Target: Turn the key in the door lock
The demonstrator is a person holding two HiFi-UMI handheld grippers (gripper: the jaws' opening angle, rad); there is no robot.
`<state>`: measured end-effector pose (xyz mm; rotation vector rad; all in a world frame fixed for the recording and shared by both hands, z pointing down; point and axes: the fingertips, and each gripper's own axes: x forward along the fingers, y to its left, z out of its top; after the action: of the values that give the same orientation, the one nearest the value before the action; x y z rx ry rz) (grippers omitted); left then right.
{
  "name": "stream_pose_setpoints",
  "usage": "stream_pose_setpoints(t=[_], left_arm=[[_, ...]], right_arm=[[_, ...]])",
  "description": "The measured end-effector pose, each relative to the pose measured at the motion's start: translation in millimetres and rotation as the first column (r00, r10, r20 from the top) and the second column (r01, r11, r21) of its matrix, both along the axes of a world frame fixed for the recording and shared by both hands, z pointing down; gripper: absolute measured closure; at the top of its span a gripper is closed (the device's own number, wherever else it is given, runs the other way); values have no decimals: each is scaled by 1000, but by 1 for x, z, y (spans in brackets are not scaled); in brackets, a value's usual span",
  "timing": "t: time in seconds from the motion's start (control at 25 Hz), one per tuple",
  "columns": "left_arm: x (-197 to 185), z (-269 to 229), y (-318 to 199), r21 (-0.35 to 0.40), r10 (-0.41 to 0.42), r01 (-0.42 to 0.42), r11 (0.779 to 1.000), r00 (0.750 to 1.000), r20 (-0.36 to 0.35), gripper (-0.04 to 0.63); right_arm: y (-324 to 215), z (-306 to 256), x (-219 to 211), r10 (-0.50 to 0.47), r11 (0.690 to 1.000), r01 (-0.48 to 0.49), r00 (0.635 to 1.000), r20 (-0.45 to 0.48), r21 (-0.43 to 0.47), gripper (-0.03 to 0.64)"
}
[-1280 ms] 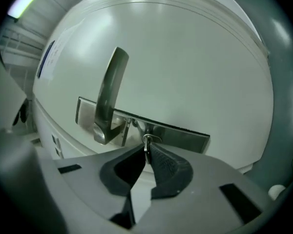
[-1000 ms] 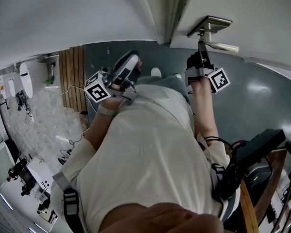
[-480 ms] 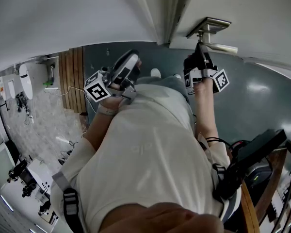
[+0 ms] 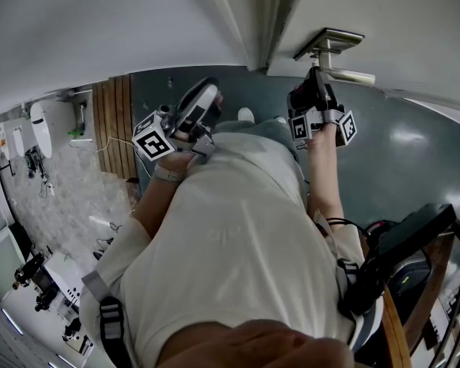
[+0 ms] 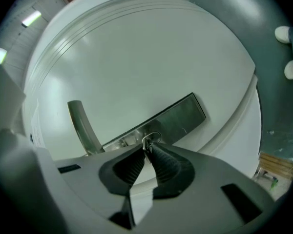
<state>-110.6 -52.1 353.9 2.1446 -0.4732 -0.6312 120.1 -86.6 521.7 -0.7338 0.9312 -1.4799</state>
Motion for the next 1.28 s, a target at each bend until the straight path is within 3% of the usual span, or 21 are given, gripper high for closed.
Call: stream_pose_setpoints(t=[0.28,0.8,0.88,0.96,1.08,1.16,1.24,1.28], left_arm=[[1,0,1,-7,1,-1,1000,1000,-2,540],[6,-1,-1,-22,4,-5,1000,1000,-16,540],[5,0,-1,-25,4,-5,1000,1000,-16,540],[5,0,-1,-27,4,-4,1000,1000,-16,540],[4,2,-1,-28,3,-3,1000,1000,-17,540],[3,3,0,-29,4,-5,1000,1000,-18,540],[3,3,1,-30,6,-7,1000,1000,-18,540],[3,2,0,-30,8,-8,1000,1000,-19,540]], right_arm=[[4,3,2,16,1000,-16,991,130,-3,571],[5,-6,6,12,1000,-14,997,73,28,558],[10,-11,-2,-34,999,32,999,26,41,485],[20,-16,-11,-91,995,92,996,-21,50,459],[38,-18,-17,-131,989,136,986,-102,50,454],[50,-19,-12,-138,987,152,968,-211,53,454],[57,-28,-5,-142,982,182,897,-418,57,454],[60,-34,-1,-141,977,206,816,-560,54,454]])
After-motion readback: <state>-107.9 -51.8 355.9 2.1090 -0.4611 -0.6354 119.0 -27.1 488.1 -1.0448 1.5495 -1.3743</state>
